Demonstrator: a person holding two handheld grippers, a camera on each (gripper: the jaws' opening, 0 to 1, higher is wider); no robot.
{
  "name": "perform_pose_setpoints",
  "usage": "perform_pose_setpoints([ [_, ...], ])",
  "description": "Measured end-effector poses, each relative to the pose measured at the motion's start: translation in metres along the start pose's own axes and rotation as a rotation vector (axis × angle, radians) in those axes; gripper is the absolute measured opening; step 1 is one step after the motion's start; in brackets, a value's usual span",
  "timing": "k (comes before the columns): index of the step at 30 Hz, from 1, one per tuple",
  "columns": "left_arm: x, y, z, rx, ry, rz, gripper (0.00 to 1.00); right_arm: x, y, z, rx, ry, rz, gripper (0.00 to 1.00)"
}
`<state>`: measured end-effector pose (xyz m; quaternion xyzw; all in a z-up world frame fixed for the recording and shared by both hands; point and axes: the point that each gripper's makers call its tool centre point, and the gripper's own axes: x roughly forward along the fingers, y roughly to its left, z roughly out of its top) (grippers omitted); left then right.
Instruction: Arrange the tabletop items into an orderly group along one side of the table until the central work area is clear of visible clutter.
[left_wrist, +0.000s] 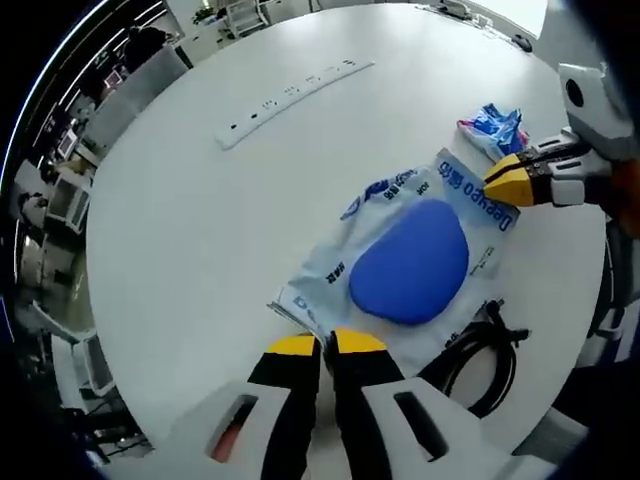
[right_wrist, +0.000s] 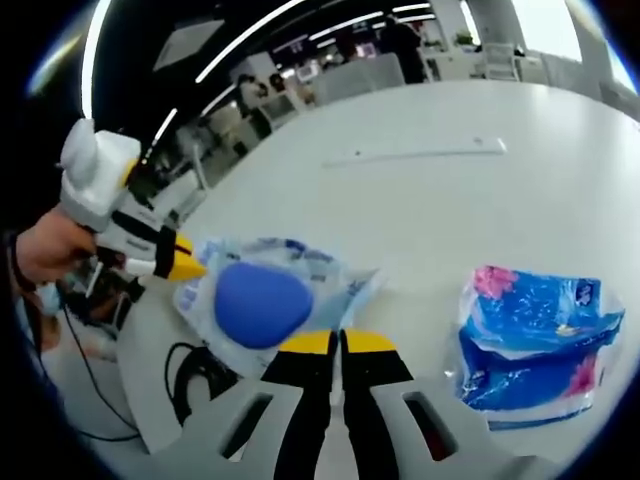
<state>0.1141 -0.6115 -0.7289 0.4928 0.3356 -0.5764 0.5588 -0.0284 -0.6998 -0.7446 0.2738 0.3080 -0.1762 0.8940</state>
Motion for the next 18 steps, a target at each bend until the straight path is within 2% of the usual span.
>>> perform_pose_setpoints([
  [4,0.004,-0.006,-0.004,0.006,0.02,-0.014,0.03,-0.001,-0.002,-0.003,-0.002,0.008,-0.005,0.0],
  [8,0.006,-0.006,-0.009,0.045,0.041,-0.002,0.05,-0.003,-0.003,-0.004,0.006,0.004,-0.006,0.0],
  [10,0.003,-0.005,-0.008,0.052,0.034,0.007,0.06,-0.004,-0.004,-0.004,0.011,0.002,-0.006,0.0],
  [13,0.0,-0.008,-0.004,0.027,0.016,-0.019,0.12,-0.004,-0.005,-0.005,0.013,0.002,-0.007,0.0],
  [18,-0.012,-0.007,0.001,0.015,-0.028,-0.013,0.15,-0.005,-0.005,-0.005,0.02,-0.003,-0.008,0.01],
])
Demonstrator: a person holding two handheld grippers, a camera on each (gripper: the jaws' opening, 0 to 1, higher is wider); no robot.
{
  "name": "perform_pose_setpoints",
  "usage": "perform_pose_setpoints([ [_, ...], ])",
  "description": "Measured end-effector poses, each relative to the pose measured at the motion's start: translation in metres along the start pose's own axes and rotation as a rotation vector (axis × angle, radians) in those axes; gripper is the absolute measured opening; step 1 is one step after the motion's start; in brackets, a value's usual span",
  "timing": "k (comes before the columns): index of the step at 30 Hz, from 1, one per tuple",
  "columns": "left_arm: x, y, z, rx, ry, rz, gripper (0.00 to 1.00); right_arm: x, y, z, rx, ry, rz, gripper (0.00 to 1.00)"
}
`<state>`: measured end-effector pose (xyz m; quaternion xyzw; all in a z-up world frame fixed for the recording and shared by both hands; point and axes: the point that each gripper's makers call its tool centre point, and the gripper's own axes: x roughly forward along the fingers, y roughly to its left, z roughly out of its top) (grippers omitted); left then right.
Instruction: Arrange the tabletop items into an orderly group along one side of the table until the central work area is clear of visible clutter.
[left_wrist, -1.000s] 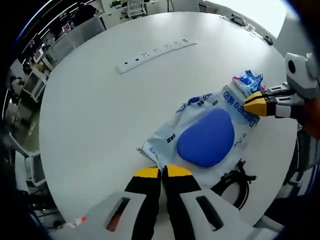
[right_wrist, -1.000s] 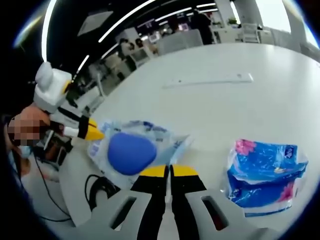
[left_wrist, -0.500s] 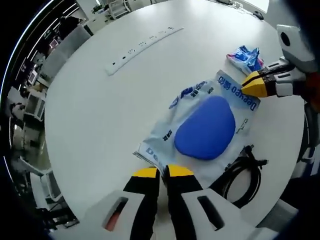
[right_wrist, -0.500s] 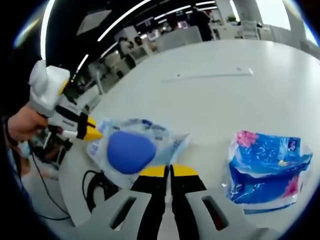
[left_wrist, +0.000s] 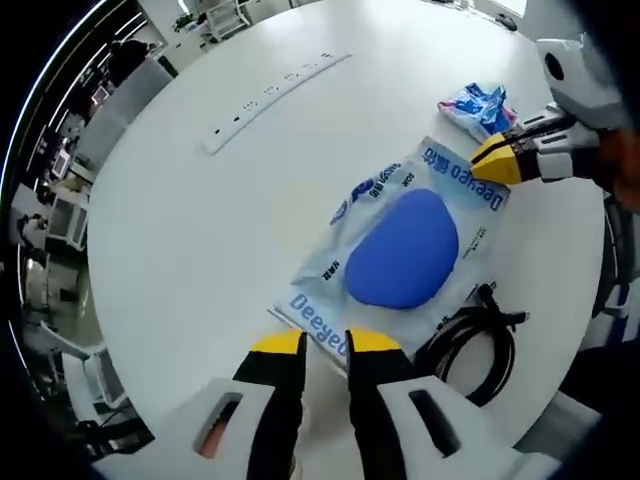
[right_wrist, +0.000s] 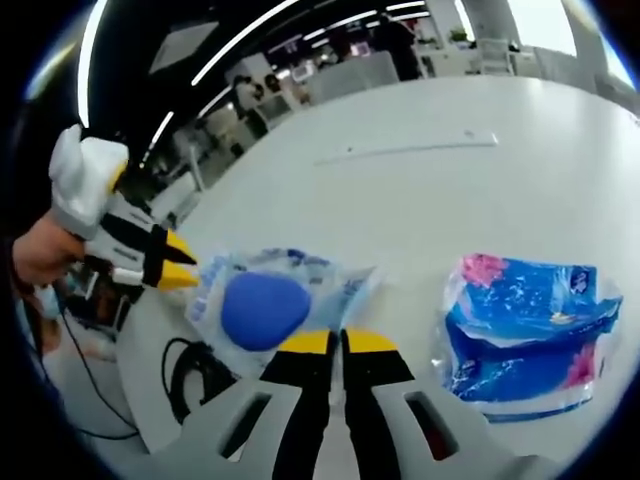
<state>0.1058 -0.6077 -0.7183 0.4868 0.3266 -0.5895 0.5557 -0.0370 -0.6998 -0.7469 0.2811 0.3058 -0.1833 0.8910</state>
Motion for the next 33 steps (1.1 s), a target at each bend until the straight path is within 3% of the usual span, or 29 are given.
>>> perform_pose_setpoints([
  [10,-0.037,-0.01,0.004,-0.039,-0.14,0.028,0.16,-0.004,0.003,-0.007,-0.016,0.017,0.004,0.06],
  [16,-0.049,-0.039,-0.017,-0.06,-0.176,0.013,0.16,-0.006,0.0,-0.01,-0.004,0.013,0.002,0.08],
  [19,-0.048,-0.054,-0.025,-0.087,-0.214,-0.026,0.15,-0.006,0.002,-0.011,-0.008,0.013,0.009,0.08],
  [26,-0.036,-0.066,-0.067,-0.19,-0.182,-0.048,0.19,-0.007,0.003,-0.014,-0.018,0.02,0.011,0.07],
  [33,-0.023,-0.069,-0.087,-0.32,-0.183,-0.084,0.22,-0.009,0.004,-0.016,-0.012,0.018,0.012,0.07],
])
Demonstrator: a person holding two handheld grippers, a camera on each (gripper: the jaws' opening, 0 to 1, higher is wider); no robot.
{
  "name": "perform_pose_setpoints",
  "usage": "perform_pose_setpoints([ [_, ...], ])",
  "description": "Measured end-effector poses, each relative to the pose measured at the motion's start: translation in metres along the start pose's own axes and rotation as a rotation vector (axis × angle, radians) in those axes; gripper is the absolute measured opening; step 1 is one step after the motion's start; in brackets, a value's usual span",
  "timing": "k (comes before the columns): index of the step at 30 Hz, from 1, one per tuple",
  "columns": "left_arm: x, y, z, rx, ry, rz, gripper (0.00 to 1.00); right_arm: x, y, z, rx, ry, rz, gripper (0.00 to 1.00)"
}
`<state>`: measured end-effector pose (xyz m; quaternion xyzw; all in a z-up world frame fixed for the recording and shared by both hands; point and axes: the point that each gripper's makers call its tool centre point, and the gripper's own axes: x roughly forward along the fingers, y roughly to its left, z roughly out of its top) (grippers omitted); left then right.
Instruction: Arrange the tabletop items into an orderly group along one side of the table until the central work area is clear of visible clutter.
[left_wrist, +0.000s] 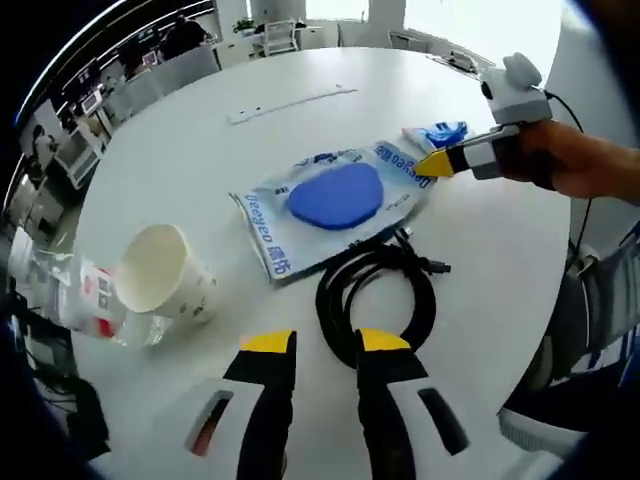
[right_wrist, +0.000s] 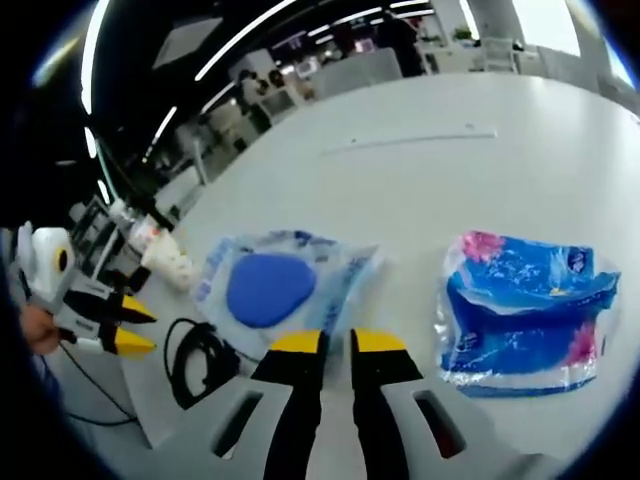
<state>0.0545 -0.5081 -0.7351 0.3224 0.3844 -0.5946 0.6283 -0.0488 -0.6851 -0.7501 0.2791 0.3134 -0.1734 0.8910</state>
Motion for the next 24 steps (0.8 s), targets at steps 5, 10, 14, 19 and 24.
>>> perform_pose_setpoints([
  [5,0.009,0.001,-0.006,-0.072,-0.005,-0.015,0.23,0.0,0.001,0.001,-0.004,-0.003,0.0,0.07],
  [10,0.013,-0.003,-0.006,-0.121,-0.009,-0.024,0.23,-0.002,0.0,0.001,-0.002,-0.003,-0.003,0.07],
  [14,0.018,-0.004,-0.007,-0.146,-0.008,-0.031,0.23,-0.004,0.0,0.001,-0.003,-0.005,-0.005,0.07],
  [19,0.022,-0.006,-0.007,-0.19,-0.01,-0.041,0.23,-0.006,0.002,0.003,-0.013,-0.015,0.008,0.09],
  [24,0.025,-0.008,-0.007,-0.202,-0.009,-0.044,0.23,-0.014,0.002,0.004,-0.013,-0.027,0.01,0.12],
])
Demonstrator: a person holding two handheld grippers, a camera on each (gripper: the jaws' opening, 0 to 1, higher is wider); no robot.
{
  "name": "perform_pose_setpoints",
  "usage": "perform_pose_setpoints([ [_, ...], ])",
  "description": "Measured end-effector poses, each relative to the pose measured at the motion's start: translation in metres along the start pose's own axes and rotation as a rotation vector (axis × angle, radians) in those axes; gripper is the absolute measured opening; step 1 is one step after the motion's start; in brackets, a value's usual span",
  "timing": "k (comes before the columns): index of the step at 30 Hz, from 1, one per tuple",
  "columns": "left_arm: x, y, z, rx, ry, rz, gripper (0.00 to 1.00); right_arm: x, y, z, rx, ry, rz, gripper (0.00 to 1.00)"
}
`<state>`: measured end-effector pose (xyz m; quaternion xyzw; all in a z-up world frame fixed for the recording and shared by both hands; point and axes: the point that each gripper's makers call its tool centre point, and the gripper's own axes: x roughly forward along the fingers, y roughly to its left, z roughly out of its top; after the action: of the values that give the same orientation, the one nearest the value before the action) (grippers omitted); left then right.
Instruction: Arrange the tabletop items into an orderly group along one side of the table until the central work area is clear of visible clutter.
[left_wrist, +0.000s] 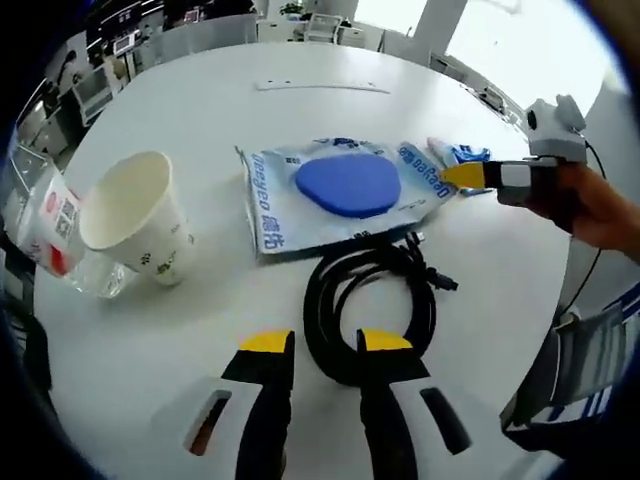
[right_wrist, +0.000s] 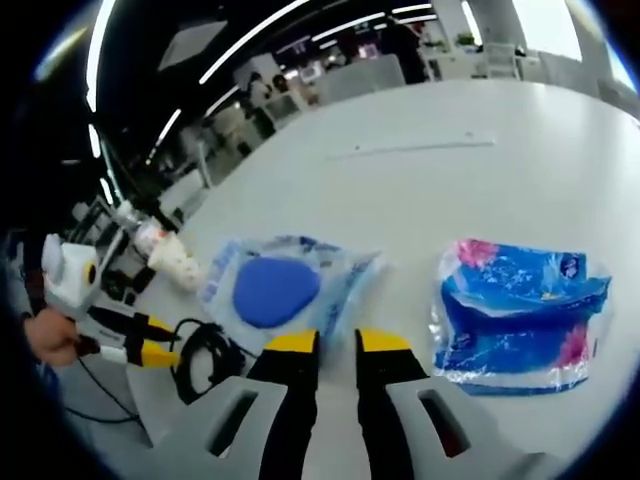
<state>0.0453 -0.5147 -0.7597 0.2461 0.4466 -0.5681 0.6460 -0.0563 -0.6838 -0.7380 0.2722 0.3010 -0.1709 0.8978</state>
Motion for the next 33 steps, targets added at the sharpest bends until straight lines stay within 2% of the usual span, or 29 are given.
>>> perform_pose_setpoints([
  [11,0.008,0.0,-0.004,-0.052,0.008,0.001,0.23,-0.024,0.01,-0.009,-0.024,-0.019,0.022,0.23],
  [19,0.011,0.003,-0.004,-0.089,0.005,0.006,0.19,-0.039,0.019,-0.025,-0.027,-0.015,0.025,0.24],
  [24,0.012,0.002,-0.006,-0.078,0.014,0.01,0.13,-0.044,0.019,-0.033,-0.003,-0.016,0.015,0.24],
  [33,0.005,-0.004,-0.009,-0.062,0.014,0.012,0.07,-0.05,0.018,-0.036,0.002,-0.017,0.006,0.23],
])
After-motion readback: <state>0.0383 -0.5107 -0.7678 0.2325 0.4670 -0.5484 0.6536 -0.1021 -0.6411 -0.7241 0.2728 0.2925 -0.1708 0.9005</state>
